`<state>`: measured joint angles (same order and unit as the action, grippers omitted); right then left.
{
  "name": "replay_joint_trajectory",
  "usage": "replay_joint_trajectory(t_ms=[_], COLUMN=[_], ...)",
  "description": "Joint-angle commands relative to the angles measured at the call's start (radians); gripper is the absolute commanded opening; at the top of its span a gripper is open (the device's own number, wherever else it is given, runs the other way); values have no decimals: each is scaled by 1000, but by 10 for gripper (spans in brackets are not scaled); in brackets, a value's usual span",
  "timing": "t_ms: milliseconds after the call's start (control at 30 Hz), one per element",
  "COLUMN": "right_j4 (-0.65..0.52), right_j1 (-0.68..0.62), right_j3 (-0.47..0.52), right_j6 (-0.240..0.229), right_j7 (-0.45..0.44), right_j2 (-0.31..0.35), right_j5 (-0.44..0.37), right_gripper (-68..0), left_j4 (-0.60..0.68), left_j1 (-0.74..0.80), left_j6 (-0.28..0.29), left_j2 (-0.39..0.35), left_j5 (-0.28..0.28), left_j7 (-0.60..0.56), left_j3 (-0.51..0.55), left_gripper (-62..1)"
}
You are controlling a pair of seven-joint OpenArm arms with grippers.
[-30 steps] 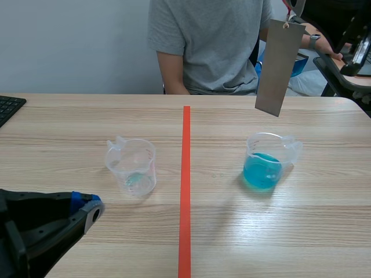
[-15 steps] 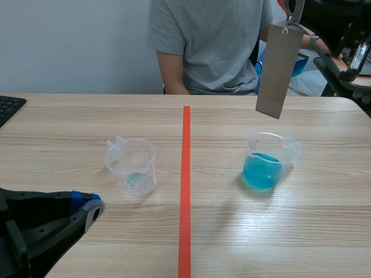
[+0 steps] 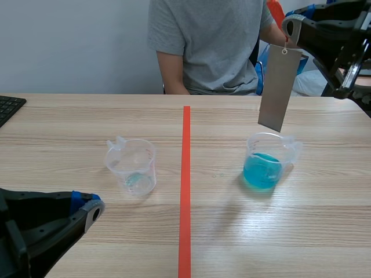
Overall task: Do the redox reaction experiment.
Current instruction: 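Lower the plate into the blue solution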
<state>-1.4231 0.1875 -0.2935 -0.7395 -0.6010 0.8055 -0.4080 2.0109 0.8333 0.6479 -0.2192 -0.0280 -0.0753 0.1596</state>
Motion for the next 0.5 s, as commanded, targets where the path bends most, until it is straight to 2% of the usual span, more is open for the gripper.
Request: replay_joint_trajectory(t_ms=[0,467], right_j4=[13,120], right_j1=[17,17], right_j3=[19,18], right_j6=[-6,-6], right_j7=[-19,-27], right_j2=[-3,-66], right_j5=[-14,-6], right_gripper=[-665,-665], left_j4=[6,6], left_j1=[-3,-3], left_j6=[-3,-3], left_j2=[0,0], left_j5=[-13,-6], left_j7=[-10,-10], left_j3=[-2,-2], left_gripper=[-569,-569])
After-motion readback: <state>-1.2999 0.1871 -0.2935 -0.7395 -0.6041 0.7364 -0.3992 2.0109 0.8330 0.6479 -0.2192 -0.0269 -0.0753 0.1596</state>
